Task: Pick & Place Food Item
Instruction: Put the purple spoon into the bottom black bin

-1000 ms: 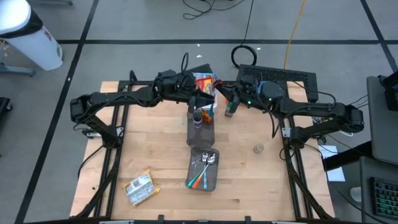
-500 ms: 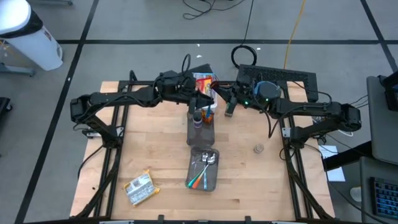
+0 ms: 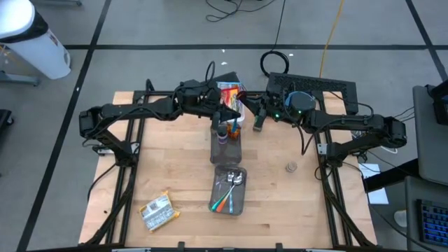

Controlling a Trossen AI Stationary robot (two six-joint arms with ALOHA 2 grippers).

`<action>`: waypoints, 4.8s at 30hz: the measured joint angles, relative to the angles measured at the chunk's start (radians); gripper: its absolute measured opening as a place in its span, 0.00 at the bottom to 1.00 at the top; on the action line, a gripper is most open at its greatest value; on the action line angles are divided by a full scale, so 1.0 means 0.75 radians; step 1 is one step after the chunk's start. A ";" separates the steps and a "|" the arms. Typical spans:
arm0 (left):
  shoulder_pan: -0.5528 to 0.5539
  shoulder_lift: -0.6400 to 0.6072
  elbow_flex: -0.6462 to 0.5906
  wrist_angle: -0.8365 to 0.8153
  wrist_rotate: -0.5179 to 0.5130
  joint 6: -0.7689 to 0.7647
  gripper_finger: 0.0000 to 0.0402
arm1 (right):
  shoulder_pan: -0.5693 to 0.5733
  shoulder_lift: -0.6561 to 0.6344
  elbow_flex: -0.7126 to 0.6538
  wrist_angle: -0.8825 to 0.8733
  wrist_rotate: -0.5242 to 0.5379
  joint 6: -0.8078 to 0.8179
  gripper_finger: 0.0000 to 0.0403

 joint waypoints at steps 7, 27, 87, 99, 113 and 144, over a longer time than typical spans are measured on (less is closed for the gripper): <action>0.000 0.000 0.000 -0.002 0.048 0.016 0.01 | 0.000 -0.002 0.000 0.004 -0.013 0.036 0.10; -0.091 -0.167 0.280 -0.761 0.000 0.168 0.01 | -0.057 -0.307 0.002 -0.150 -0.129 0.063 0.57; -0.729 0.466 0.263 -0.957 -0.381 -1.039 0.02 | 0.492 -0.662 -0.982 0.532 0.155 0.544 0.52; -0.726 0.515 0.263 -0.949 -0.359 -1.039 0.02 | 0.490 -0.662 -0.982 0.509 0.192 0.520 0.52; -0.723 0.584 0.262 -0.869 -0.328 -1.023 0.02 | 0.489 -0.662 -0.982 0.509 0.222 0.493 0.52; -0.720 0.584 0.262 -0.867 -0.445 -0.991 0.18 | 0.489 -0.662 -0.982 0.509 0.221 0.489 0.52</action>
